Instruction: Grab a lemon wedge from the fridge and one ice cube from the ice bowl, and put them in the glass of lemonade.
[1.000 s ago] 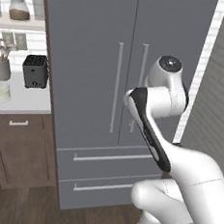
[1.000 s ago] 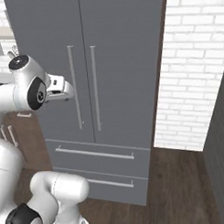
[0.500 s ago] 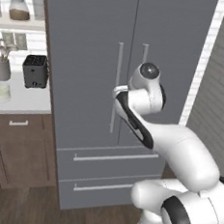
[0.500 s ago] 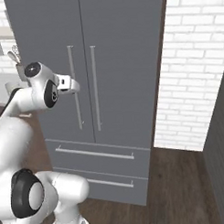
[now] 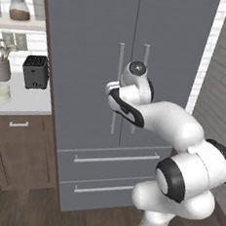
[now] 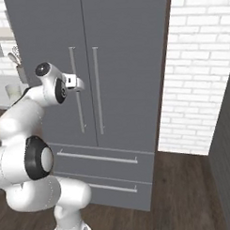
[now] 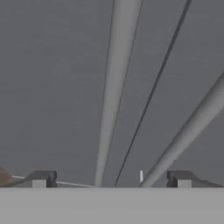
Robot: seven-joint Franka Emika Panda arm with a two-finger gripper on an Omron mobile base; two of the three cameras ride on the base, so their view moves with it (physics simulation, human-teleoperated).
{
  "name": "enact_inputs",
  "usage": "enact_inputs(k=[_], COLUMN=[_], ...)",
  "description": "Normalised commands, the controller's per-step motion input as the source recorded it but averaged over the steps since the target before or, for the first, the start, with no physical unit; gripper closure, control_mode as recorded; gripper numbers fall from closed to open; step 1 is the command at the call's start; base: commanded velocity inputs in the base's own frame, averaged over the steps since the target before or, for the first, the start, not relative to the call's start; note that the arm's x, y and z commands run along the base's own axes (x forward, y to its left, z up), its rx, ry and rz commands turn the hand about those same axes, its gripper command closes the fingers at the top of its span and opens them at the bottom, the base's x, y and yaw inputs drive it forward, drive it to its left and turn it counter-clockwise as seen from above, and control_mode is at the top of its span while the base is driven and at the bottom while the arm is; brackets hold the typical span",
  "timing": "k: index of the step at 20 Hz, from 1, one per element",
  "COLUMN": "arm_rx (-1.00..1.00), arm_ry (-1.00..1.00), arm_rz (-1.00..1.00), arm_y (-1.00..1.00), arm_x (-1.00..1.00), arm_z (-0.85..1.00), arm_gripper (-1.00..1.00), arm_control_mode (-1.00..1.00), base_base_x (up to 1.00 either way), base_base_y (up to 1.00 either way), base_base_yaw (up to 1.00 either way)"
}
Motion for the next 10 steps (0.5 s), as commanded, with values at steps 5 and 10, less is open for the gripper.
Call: enact_inputs(k=[5, 10], arm_rx=[0.04, 0.01], arm_ry=[0.00, -0.01], arm_rz=[0.00, 0.00], arm_y=[0.00, 0.00], arm_x=[0.46, 0.61], arm_z=[-0.36, -0.05], arm_gripper=[-1.00, -1.00], arm_control_mode=[-1.00, -1.00], base_base_x=[0.00, 0.00], base_base_y=[0.00, 0.00], base_base_yaw=[0.00, 0.00])
